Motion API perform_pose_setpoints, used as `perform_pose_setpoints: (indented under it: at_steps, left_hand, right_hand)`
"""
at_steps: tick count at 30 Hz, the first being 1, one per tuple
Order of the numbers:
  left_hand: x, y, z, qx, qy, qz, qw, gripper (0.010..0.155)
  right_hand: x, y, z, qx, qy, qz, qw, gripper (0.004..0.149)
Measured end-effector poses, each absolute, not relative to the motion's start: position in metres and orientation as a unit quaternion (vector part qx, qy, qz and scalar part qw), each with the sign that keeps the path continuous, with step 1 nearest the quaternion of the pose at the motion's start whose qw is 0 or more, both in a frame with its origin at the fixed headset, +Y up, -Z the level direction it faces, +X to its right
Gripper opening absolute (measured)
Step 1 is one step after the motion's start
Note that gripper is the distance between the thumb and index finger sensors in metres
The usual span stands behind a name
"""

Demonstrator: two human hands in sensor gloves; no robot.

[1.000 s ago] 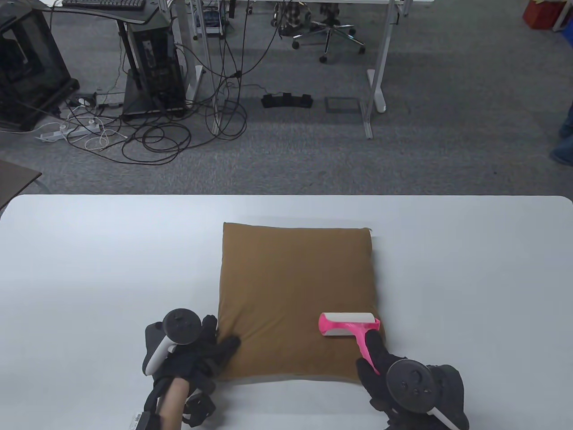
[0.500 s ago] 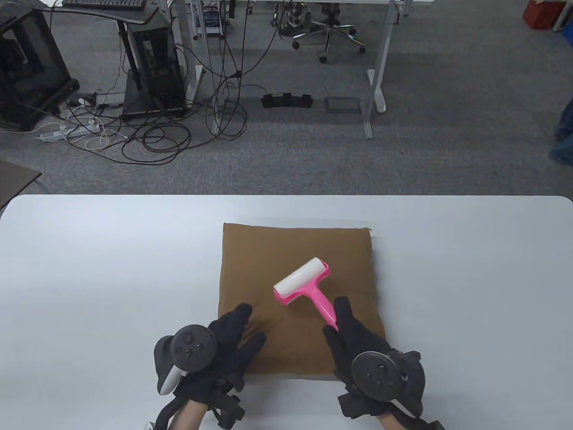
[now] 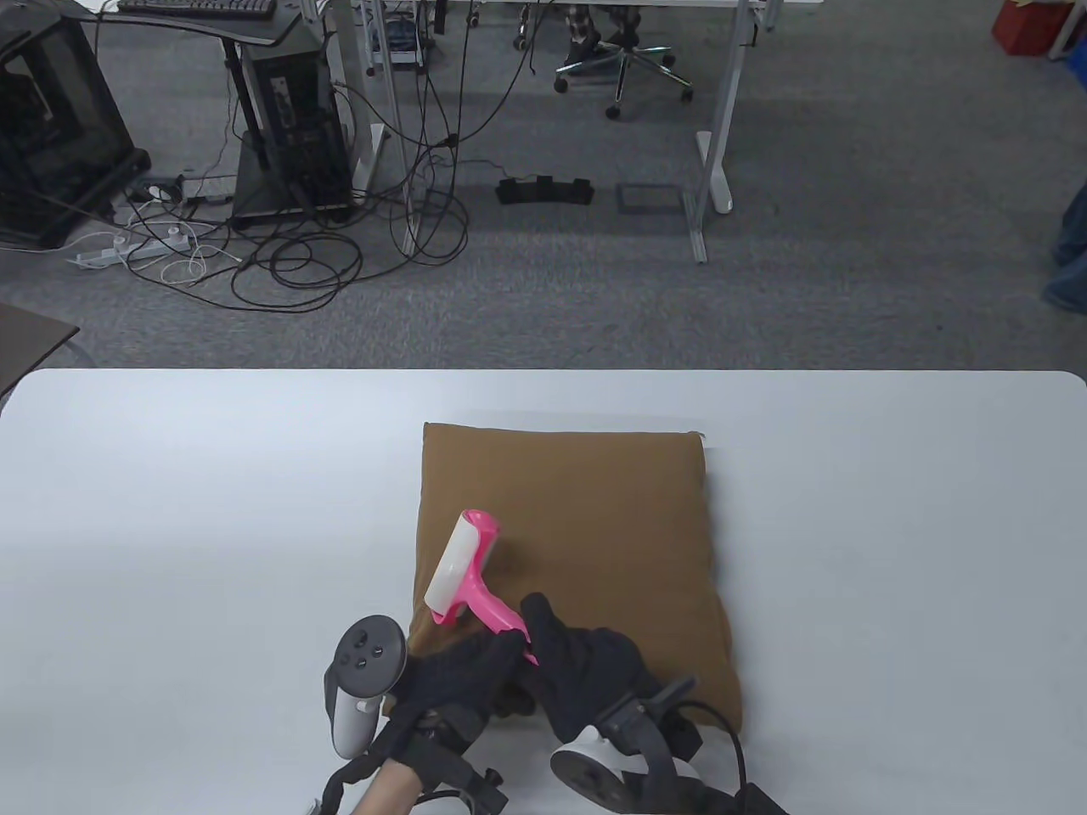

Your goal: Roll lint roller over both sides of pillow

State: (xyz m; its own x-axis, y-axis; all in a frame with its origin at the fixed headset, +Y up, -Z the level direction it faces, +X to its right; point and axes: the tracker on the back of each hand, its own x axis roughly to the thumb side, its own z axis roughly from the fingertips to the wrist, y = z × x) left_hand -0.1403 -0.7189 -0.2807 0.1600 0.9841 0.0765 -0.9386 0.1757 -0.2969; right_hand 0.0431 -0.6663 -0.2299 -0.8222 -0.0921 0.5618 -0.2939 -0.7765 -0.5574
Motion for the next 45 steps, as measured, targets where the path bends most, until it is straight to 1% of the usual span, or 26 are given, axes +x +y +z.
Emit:
perform_pose_setpoints:
  at_steps: [3, 5, 7, 11, 13, 15, 16, 19, 20, 21, 22, 24, 28, 31, 33, 35, 37, 41, 45]
  left_hand:
    - [-0.145, -0.719, -0.281, -0.074, -0.107, 0.612, 0.780, 0.070]
    - [-0.146, -0.721, -0.282, -0.076, -0.090, 0.621, 0.775, 0.068]
    - [-0.146, -0.722, -0.282, -0.089, -0.079, 0.633, 0.765, 0.067]
    - [-0.149, -0.720, -0.283, -0.087, -0.073, 0.630, 0.768, 0.066]
    - [-0.151, -0.716, -0.289, -0.088, -0.066, 0.636, 0.763, 0.066]
    - [-0.157, -0.708, -0.294, -0.070, -0.068, 0.615, 0.782, 0.067]
    - [-0.161, -0.703, -0.295, -0.058, -0.069, 0.599, 0.796, 0.067]
    - [-0.178, -0.683, -0.295, -0.004, -0.068, 0.513, 0.855, 0.068]
    - [-0.182, -0.678, -0.294, 0.005, -0.072, 0.496, 0.865, 0.068]
    - [-0.188, -0.672, -0.291, 0.007, -0.074, 0.479, 0.875, 0.068]
    - [-0.191, -0.668, -0.290, 0.005, -0.075, 0.471, 0.879, 0.069]
    - [-0.200, -0.659, -0.282, -0.006, -0.081, 0.448, 0.890, 0.069]
    - [-0.211, -0.649, -0.265, -0.045, -0.106, 0.396, 0.911, 0.070]
    - [-0.213, -0.648, -0.253, -0.072, -0.114, 0.368, 0.920, 0.070]
    - [-0.212, -0.648, -0.247, -0.074, -0.111, 0.356, 0.925, 0.071]
    - [-0.210, -0.649, -0.243, -0.049, -0.105, 0.340, 0.933, 0.072]
    - [-0.204, -0.650, -0.242, -0.039, -0.099, 0.323, 0.940, 0.068]
    - [-0.184, -0.655, -0.252, 0.002, -0.095, 0.264, 0.960, 0.064]
    - [-0.164, -0.658, -0.274, 0.020, -0.096, 0.228, 0.969, 0.064]
  right_hand:
    - [0.039, -0.671, -0.226, 0.294, -0.336, 0.894, 0.043, 0.073]
    - [0.038, -0.673, -0.226, 0.292, -0.332, 0.896, 0.045, 0.074]
    - [0.037, -0.676, -0.227, 0.288, -0.315, 0.903, 0.049, 0.075]
    - [0.036, -0.677, -0.226, 0.296, -0.269, 0.914, 0.070, 0.076]
    - [0.041, -0.678, -0.231, 0.304, -0.227, 0.919, 0.108, 0.078]
    - [0.050, -0.678, -0.237, 0.296, -0.207, 0.923, 0.133, 0.081]
    - [0.058, -0.679, -0.241, 0.280, -0.196, 0.928, 0.147, 0.080]
    - [0.097, -0.685, -0.264, 0.178, -0.192, 0.952, 0.158, 0.074]
    - [0.107, -0.687, -0.271, 0.152, -0.189, 0.957, 0.157, 0.073]
    - [0.126, -0.692, -0.284, 0.107, -0.170, 0.966, 0.160, 0.072]
    - [0.133, -0.694, -0.289, 0.091, -0.158, 0.969, 0.163, 0.073]
    - [0.162, -0.708, -0.306, 0.022, -0.103, 0.974, 0.198, 0.074]
    - [0.188, -0.732, -0.323, -0.037, -0.024, 0.970, 0.240, 0.073]
    - [0.195, -0.746, -0.331, -0.047, 0.043, 0.955, 0.291, 0.074]
    - [0.196, -0.748, -0.333, -0.049, 0.053, 0.951, 0.299, 0.073]
    - [0.195, -0.747, -0.334, -0.045, 0.050, 0.955, 0.289, 0.072]
    - [0.195, -0.748, -0.334, -0.046, 0.050, 0.955, 0.288, 0.072]
    - [0.196, -0.748, -0.334, -0.046, 0.053, 0.953, 0.296, 0.072]
    - [0.195, -0.748, -0.334, -0.046, 0.055, 0.952, 0.298, 0.072]
